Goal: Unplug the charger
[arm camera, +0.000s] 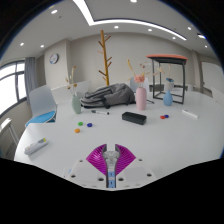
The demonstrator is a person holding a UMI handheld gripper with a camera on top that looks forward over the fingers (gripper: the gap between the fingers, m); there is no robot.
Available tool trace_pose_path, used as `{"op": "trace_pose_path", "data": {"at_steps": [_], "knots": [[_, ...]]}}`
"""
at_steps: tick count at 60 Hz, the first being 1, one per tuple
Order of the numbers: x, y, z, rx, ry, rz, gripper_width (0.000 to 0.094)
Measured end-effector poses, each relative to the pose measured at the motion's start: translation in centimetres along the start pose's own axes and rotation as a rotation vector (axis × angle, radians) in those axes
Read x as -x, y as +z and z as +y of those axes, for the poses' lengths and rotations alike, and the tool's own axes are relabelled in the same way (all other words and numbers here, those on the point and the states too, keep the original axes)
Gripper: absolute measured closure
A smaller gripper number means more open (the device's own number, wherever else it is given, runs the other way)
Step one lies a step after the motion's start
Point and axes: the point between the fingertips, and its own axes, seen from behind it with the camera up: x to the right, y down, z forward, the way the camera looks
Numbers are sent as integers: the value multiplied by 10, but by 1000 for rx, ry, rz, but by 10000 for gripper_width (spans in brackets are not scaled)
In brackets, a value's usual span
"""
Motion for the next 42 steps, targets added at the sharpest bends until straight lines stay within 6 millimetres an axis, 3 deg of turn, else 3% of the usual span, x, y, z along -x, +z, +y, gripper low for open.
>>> {"op": "trace_pose_path", "data": {"at_steps": [3, 7, 12, 17, 21, 31, 38, 42], "knots": [[-6, -15, -62, -136, -79, 24, 857], [-1, -24, -120, -165, -32, -18, 858], [-21, -32, -162, -138, 17, -39, 858], [-63, -46, -172, -109, -7, 5, 857], [-101, -54, -163, -74, -26, 53, 854], [-182, -40, -75, 104, -51, 149, 831], [-217, -25, -8, 226, -86, 195, 805], [-223, -18, 18, 275, -85, 190, 759]]}}
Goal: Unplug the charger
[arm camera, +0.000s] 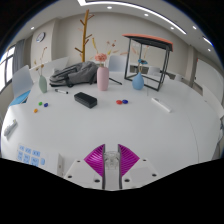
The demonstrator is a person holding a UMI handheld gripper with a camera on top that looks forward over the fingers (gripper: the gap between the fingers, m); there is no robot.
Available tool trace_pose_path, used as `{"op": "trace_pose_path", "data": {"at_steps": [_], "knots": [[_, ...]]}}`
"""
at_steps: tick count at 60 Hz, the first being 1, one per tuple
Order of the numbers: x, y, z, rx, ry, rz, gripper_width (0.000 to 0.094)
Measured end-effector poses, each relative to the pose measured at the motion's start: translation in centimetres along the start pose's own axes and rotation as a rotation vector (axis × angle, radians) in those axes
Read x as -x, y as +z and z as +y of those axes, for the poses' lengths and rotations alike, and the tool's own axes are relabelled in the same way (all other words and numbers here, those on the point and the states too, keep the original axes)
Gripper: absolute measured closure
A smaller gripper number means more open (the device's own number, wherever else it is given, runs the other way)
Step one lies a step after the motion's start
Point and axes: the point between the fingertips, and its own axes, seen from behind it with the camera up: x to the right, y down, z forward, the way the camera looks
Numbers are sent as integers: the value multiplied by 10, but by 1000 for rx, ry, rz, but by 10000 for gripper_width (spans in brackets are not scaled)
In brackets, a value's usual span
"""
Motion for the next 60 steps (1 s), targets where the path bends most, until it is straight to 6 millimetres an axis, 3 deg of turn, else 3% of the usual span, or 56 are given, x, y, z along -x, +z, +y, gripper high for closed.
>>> {"op": "trace_pose_path", "data": {"at_steps": [4, 5, 9, 12, 16, 19, 24, 30, 39, 43, 52, 60], "knots": [[2, 6, 13, 33, -3, -11, 662], [2, 5, 16, 38, -4, -14, 589], [0, 0, 22, 63, -1, -9, 63], [4, -11, 17, 68, -11, -20, 131], [9, -40, 5, 45, -19, -45, 73], [11, -70, -4, 31, -31, -52, 86], [14, -129, -16, 19, -40, -60, 85], [19, -215, -18, 29, -30, -65, 87], [28, -330, -5, 36, -11, -47, 86], [33, -369, 6, 40, -8, -34, 86], [43, -422, 30, 37, -2, -9, 83], [46, -435, 36, 7, -8, 14, 85]]}}
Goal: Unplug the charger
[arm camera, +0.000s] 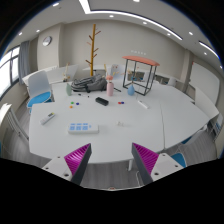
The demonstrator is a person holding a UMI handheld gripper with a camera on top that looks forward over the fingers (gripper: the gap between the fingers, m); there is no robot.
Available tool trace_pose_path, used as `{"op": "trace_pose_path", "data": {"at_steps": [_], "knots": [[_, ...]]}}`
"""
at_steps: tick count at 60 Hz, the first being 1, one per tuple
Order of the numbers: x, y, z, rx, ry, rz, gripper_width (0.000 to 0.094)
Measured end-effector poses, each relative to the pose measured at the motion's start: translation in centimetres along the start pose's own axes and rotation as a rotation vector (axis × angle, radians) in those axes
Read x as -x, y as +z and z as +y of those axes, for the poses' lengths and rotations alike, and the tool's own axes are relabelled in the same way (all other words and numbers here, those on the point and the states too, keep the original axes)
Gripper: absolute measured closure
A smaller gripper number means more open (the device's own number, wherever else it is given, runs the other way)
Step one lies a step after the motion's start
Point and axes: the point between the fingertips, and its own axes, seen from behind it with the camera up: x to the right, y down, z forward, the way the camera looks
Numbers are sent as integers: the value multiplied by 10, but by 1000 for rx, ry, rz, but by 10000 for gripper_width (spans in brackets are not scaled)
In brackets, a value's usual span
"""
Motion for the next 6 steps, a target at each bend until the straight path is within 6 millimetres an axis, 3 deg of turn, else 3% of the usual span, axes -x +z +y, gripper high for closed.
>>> {"op": "trace_pose_path", "data": {"at_steps": [6], "knots": [[2, -3, 3, -7, 3, 6, 87]]}}
